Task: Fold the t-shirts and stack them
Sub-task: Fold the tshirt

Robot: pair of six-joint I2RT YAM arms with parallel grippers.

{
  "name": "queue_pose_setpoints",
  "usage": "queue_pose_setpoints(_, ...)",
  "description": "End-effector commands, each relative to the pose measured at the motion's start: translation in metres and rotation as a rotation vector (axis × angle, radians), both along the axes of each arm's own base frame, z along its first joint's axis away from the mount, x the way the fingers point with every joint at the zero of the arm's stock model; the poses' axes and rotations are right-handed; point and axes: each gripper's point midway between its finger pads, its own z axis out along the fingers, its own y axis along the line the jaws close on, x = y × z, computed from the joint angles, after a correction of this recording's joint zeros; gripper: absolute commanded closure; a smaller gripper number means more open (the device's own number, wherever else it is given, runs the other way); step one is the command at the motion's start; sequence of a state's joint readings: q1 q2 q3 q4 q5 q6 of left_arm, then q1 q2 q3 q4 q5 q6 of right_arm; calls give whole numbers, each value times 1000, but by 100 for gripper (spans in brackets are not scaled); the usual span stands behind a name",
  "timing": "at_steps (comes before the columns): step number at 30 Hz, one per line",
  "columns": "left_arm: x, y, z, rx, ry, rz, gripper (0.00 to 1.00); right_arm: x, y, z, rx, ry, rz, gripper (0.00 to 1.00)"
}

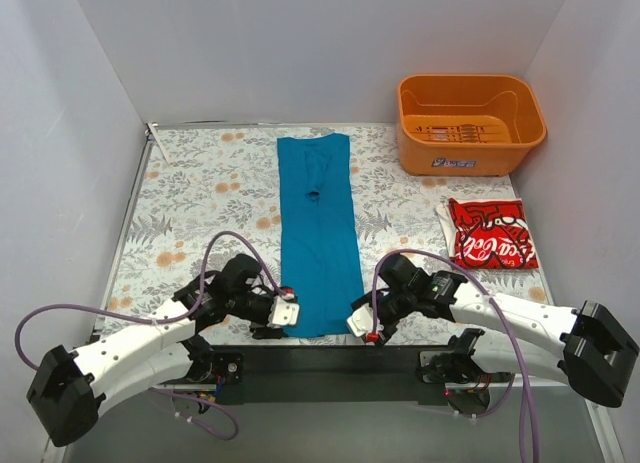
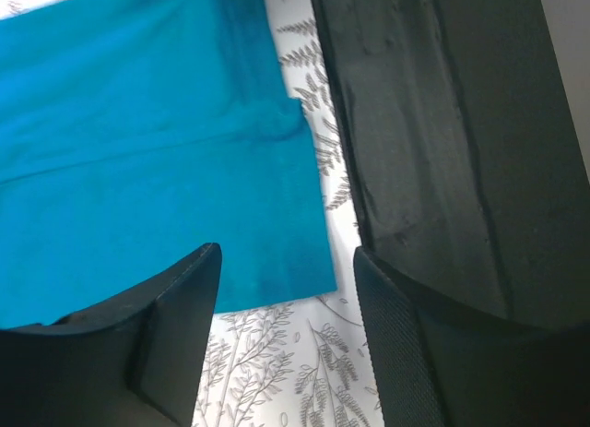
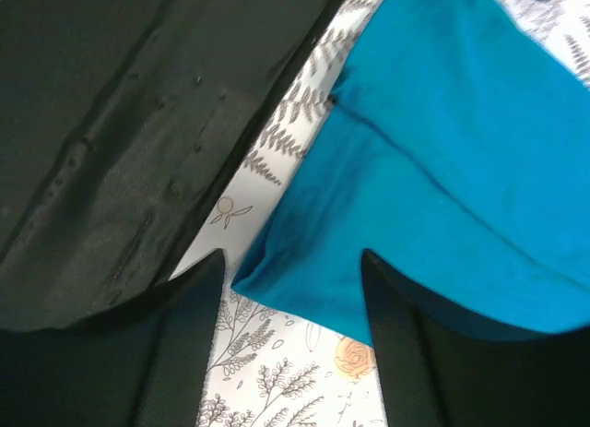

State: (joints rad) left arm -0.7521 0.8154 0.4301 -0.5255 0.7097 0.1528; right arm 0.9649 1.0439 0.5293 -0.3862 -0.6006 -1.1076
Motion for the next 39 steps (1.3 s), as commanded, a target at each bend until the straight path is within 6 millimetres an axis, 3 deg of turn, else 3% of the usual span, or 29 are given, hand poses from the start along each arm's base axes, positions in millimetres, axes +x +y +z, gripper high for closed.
queue_pose_setpoints(1, 5, -3, -15, 44, -56, 24, 46, 9, 1, -12, -7, -57, -18, 39)
queue_pose_setpoints(7, 4, -11, -26, 66, -103, 4, 54, 10, -7, -29, -51, -61, -36, 52)
queue_pose_setpoints(17, -3, -5, -51, 141, -113, -41, 65, 9, -19, -51, -113, -62, -38, 54)
queue_pose_setpoints(21, -5, 1, -58, 156, -132, -55, 65, 9, -20, -57, -133, -59, -33, 56)
queue_pose_setpoints(28, -7, 11, -72, 207, -124, -51, 65, 6, -29, -70, -175, -65, -19, 70)
queue_pose_setpoints(29, -8, 11, -73, 215, -118, -52, 68, 6, -30, -72, -178, -71, -13, 72)
queue_pose_setpoints(30, -8, 12, -75, 220, -118, -53, 78, 6, -31, -73, -183, -72, -10, 75)
queue_pose_setpoints(34, -6, 5, -65, 193, -115, -45, 97, 9, -27, -68, -171, -79, -23, 99)
queue_pose_setpoints(39, -11, -9, -35, 114, -87, -65, 100, 8, -12, -39, -96, -64, -39, 99)
